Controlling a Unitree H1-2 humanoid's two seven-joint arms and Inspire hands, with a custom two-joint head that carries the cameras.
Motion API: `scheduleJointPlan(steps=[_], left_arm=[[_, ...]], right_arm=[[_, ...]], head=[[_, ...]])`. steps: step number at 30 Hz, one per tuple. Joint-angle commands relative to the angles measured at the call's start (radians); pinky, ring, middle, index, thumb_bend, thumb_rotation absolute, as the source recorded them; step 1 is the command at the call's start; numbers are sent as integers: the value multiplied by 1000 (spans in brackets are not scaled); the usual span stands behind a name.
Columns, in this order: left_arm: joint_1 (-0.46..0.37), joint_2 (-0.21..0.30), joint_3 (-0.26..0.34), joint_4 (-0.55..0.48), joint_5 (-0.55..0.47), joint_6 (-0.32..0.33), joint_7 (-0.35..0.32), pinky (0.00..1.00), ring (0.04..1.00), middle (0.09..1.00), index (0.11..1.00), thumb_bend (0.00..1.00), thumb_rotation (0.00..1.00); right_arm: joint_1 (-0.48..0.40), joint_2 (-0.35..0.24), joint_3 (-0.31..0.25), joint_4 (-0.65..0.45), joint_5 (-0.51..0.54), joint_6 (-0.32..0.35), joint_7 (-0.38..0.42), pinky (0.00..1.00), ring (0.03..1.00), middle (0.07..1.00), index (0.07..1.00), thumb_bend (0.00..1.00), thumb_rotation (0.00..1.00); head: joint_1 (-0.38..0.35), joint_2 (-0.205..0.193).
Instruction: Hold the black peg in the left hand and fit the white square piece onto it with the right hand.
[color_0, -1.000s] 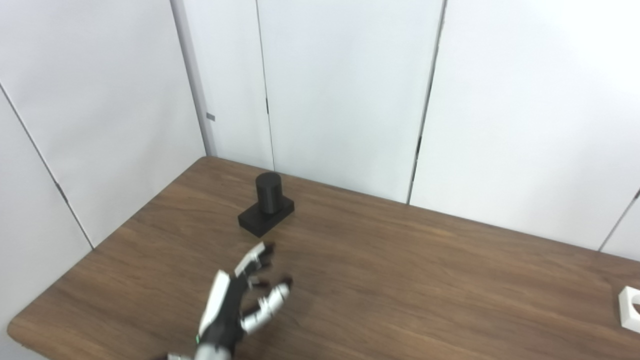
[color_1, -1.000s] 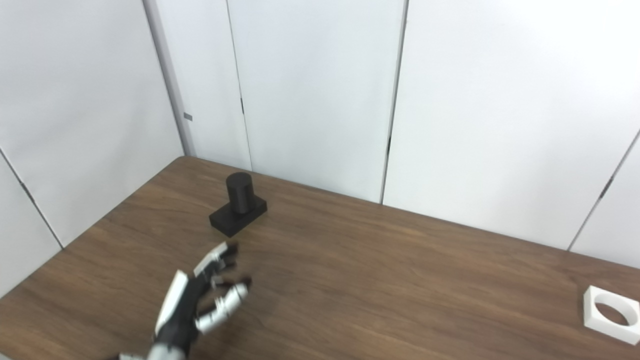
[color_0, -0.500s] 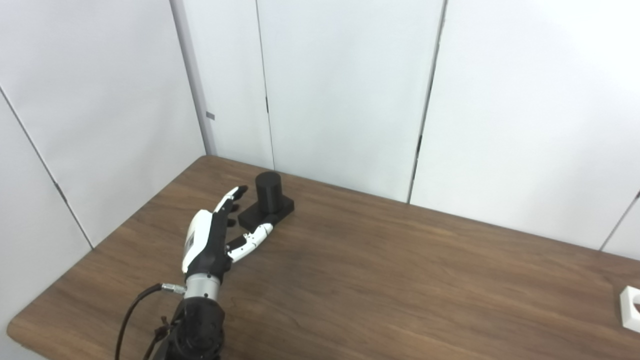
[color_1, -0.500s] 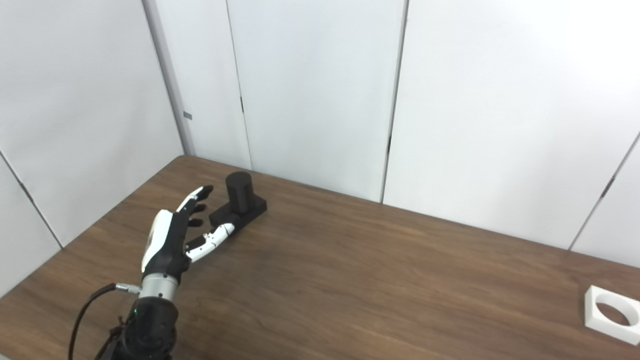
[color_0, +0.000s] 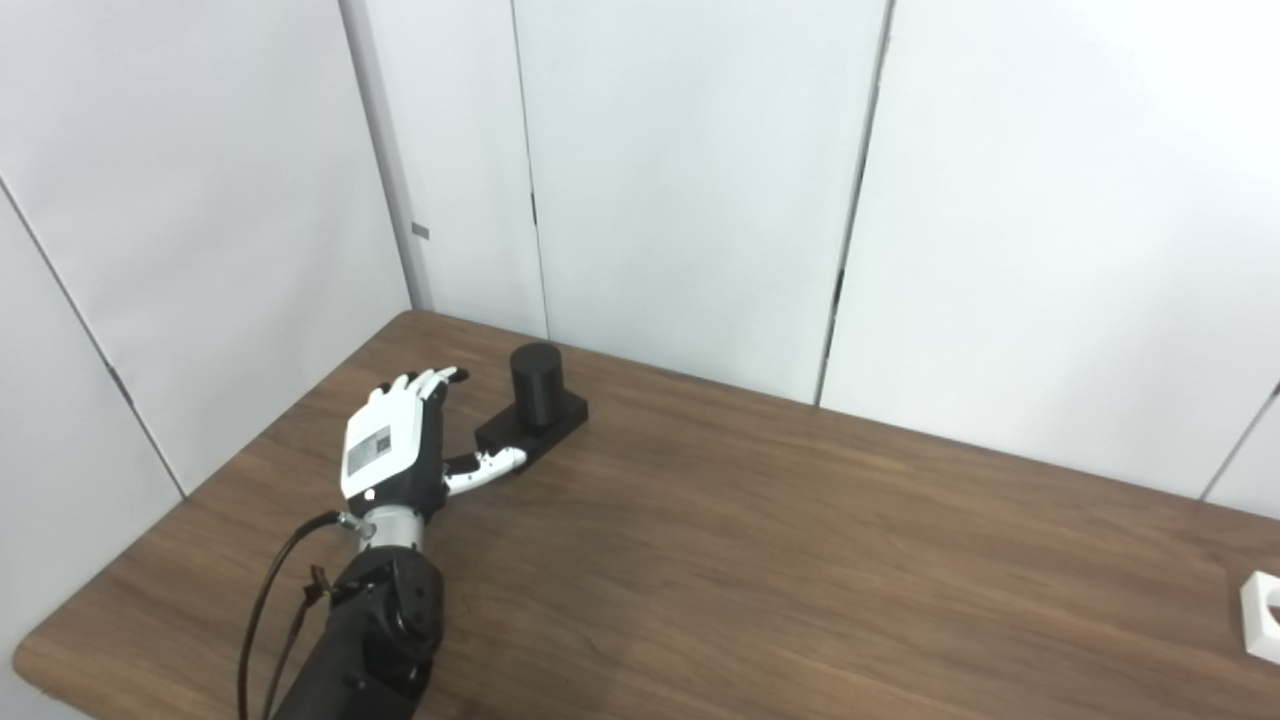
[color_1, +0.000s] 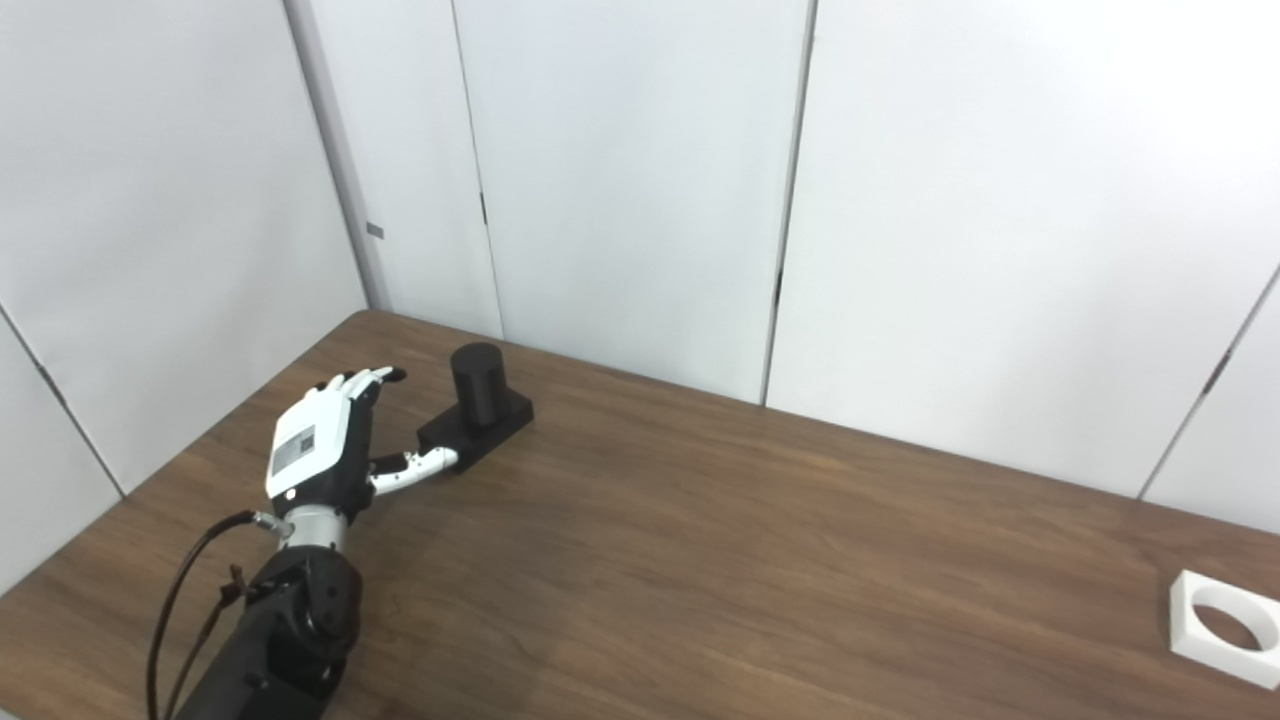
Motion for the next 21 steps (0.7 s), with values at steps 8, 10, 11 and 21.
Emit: scheduleJointPlan(steps=[8, 10, 11, 21], left_arm=[[-121, 84, -45, 108, 64, 68, -54, 996, 974, 940, 851, 1000, 684], [-132, 84, -47, 128, 57, 67, -49, 986, 967, 935, 845, 1000, 672], [-140, 85, -49, 141, 53, 66, -49, 982, 965, 934, 844, 1000, 668], [-194, 81, -73, 237, -12, 43, -55, 985, 956, 920, 826, 1000, 673]], right_arm=[[10, 2, 8, -8, -23, 4, -6, 960, 933, 896, 916, 506, 1000], [11, 4, 8, -10, -26, 8, -8, 952, 931, 895, 916, 510, 1000], [11, 5, 9, -10, -23, 5, -7, 935, 927, 894, 915, 511, 1000], [16, 7, 14, -14, -29, -3, -9, 933, 918, 887, 908, 495, 1000]], head=[[-7, 0], [-8, 1], [-9, 1], [-22, 5]])
